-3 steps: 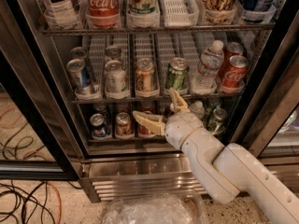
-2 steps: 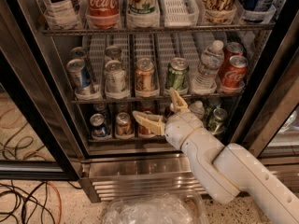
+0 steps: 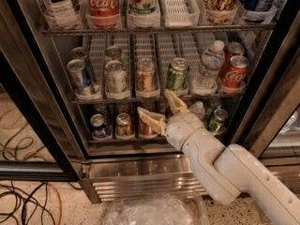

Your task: Pick orange can from middle shelf of fridge

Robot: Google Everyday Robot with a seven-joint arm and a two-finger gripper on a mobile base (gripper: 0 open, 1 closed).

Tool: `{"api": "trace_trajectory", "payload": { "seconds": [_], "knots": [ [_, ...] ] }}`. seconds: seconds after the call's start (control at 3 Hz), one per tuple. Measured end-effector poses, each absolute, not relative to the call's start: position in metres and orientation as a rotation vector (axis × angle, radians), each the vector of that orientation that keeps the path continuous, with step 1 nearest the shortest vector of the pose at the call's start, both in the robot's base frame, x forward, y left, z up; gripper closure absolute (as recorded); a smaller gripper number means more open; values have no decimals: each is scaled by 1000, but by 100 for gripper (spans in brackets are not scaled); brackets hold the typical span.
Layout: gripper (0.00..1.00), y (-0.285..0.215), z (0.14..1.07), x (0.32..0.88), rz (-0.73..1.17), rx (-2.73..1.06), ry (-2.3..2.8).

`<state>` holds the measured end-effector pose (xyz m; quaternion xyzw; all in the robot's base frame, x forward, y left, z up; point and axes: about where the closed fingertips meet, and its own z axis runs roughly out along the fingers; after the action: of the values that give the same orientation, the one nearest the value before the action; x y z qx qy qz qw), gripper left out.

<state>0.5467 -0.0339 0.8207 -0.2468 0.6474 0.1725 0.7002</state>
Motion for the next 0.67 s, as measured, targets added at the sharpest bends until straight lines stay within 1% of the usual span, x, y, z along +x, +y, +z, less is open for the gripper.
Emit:
{"api": "trace_trajectory", "payload": {
  "seconds": [0.33,0.67],
  "knots": [
    [41,-34,821,547,384,-550,1442],
    [39,-32,824,555,380,-547,1435]
  ]
}}
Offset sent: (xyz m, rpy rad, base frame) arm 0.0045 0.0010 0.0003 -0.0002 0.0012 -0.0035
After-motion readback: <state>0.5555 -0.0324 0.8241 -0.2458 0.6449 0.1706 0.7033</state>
